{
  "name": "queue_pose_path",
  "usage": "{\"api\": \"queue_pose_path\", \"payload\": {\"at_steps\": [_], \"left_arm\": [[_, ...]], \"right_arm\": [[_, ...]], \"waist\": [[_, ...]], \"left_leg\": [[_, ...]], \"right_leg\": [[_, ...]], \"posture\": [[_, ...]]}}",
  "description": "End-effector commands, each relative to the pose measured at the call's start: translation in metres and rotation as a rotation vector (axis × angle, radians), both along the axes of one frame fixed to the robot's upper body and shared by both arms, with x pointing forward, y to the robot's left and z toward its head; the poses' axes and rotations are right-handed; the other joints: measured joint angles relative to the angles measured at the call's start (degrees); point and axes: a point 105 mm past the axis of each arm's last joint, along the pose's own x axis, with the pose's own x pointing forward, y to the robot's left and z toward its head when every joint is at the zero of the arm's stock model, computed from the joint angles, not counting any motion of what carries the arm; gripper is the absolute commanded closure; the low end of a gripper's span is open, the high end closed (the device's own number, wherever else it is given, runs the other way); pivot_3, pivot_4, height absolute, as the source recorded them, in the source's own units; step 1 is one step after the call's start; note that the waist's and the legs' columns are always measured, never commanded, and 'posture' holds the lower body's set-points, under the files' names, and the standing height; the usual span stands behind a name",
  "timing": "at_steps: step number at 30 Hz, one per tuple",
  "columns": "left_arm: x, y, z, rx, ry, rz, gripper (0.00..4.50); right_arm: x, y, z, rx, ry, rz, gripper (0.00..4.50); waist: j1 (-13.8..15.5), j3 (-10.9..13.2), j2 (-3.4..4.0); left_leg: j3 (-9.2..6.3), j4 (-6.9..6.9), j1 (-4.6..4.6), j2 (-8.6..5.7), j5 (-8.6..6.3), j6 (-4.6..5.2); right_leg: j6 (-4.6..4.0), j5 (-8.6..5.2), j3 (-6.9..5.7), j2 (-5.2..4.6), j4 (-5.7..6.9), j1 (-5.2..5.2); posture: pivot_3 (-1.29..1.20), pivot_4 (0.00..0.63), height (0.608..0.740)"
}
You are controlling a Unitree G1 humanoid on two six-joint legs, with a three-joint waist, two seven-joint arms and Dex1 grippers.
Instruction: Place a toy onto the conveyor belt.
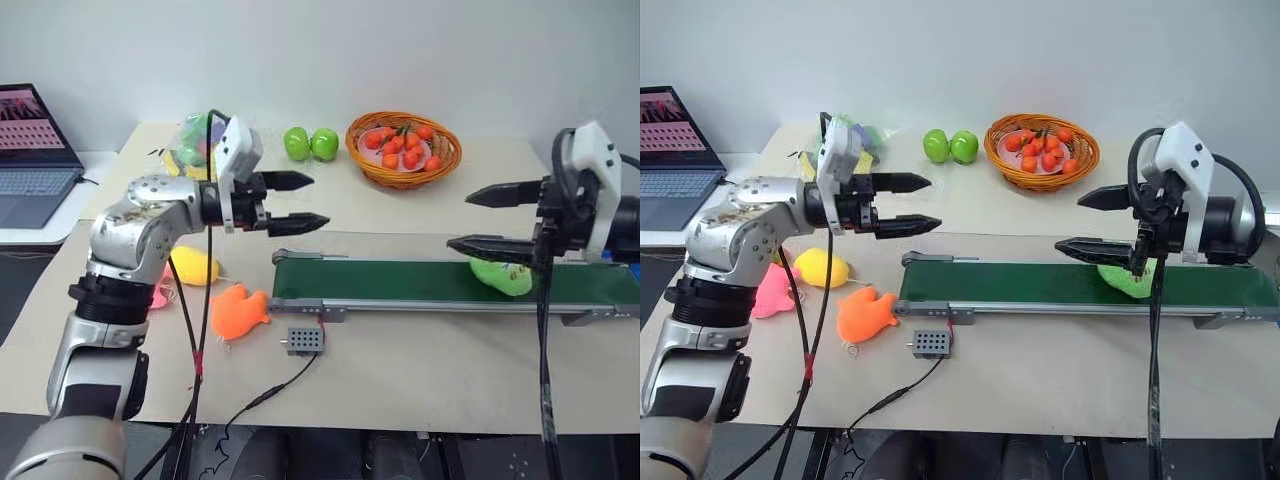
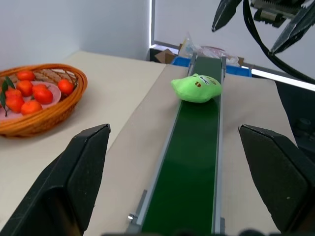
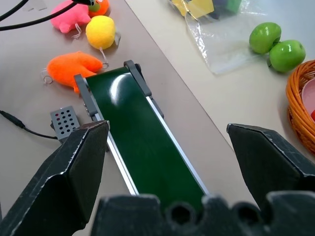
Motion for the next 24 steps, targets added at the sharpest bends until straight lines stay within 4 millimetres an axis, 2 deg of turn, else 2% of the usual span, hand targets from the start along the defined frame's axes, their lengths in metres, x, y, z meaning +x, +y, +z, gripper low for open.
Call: {"api": "queue_pose_path", "payload": {"at_steps": [1, 7, 13, 18, 24], "left_arm": [[-0.0044, -0.0021, 0.0232, -0.034, -0.079, -0.008, 0.06], [-0.0057, -0.0105, 0.0259, -0.032, -0.096, -0.017, 0.06], [-0.0001, -0.0043, 0.0232, -0.003, -0.103, 0.015, 0.06], [-0.0007, -0.0093, 0.0300, -0.009, -0.112, 0.000, 0.06], [0.0017, -0.0078, 0.0289, -0.001, -0.112, 0.006, 0.06]], "right_arm": [[0.0006, 0.0043, 0.0088, 0.010, -0.040, 0.009, 0.00], [0.0039, 0.0058, 0.0056, 0.005, -0.044, 0.007, 0.00], [0.0034, 0.0042, 0.0059, -0.011, -0.045, 0.005, 0.00], [0.0036, 0.0038, 0.0065, -0.013, -0.048, 0.001, 0.00], [0.0049, 0.0018, 0.0092, -0.012, -0.061, -0.012, 0.00]], "waist": [[0.0, 0.0, 0.00], [0.1, 0.0, 0.00], [0.1, 0.0, 0.00], [0.1, 0.0, 0.00], [0.1, 0.0, 0.00]], "left_leg": [[0.00, 0.00, -0.01, 0.00, 0.00, 0.00], [0.00, 0.03, -0.01, 0.00, 0.00, 0.00], [-0.01, 0.03, -0.03, -0.01, 0.00, 0.00], [-0.01, 0.04, -0.03, 0.00, 0.00, 0.00], [-0.01, 0.03, -0.04, -0.01, 0.00, 0.00]], "right_leg": [[0.00, 0.00, 0.00, 0.00, 0.00, 0.00], [0.00, 0.00, 0.00, 0.00, 0.01, 0.01], [0.00, 0.00, 0.00, 0.00, 0.00, 0.00], [0.00, 0.00, 0.00, 0.00, 0.01, 0.00], [0.00, 0.00, 0.00, 0.00, -0.01, 0.00]], "posture": [[0.00, 0.150, 0.738], [0.00, 0.150, 0.738], [0.00, 0.150, 0.738], [0.00, 0.150, 0.738], [0.00, 0.150, 0.738]]}}
